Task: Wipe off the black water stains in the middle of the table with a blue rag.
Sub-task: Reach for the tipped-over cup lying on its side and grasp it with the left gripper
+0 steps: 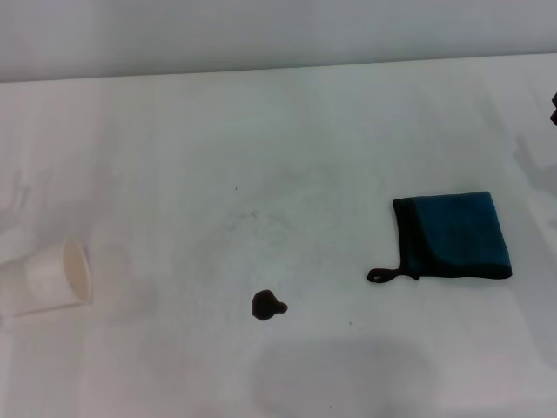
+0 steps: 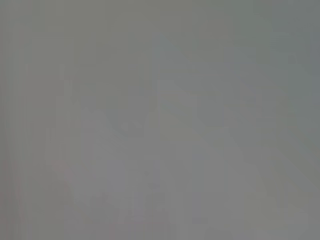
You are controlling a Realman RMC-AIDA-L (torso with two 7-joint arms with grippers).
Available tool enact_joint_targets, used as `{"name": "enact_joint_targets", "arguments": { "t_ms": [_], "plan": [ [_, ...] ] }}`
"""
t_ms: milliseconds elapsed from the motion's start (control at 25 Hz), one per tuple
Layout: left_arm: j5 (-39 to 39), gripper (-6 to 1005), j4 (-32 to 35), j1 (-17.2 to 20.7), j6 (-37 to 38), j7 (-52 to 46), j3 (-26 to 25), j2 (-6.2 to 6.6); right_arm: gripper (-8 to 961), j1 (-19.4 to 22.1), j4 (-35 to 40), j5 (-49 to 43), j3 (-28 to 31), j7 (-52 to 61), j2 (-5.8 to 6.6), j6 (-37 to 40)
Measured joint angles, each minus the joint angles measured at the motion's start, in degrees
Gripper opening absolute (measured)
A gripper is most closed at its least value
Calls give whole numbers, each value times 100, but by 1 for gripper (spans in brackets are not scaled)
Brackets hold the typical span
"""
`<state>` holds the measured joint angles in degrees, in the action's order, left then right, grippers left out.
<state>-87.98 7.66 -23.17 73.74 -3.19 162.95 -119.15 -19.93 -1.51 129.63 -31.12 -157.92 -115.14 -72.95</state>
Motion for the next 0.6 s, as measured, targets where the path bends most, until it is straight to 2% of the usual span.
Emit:
{"name": "enact_joint_targets", "arguments": {
  "t_ms": [600],
  "plan": [
    [33,877,7,25,-36,-170,0,-20,856,30,4,21,52,8,0,220]
  ]
}}
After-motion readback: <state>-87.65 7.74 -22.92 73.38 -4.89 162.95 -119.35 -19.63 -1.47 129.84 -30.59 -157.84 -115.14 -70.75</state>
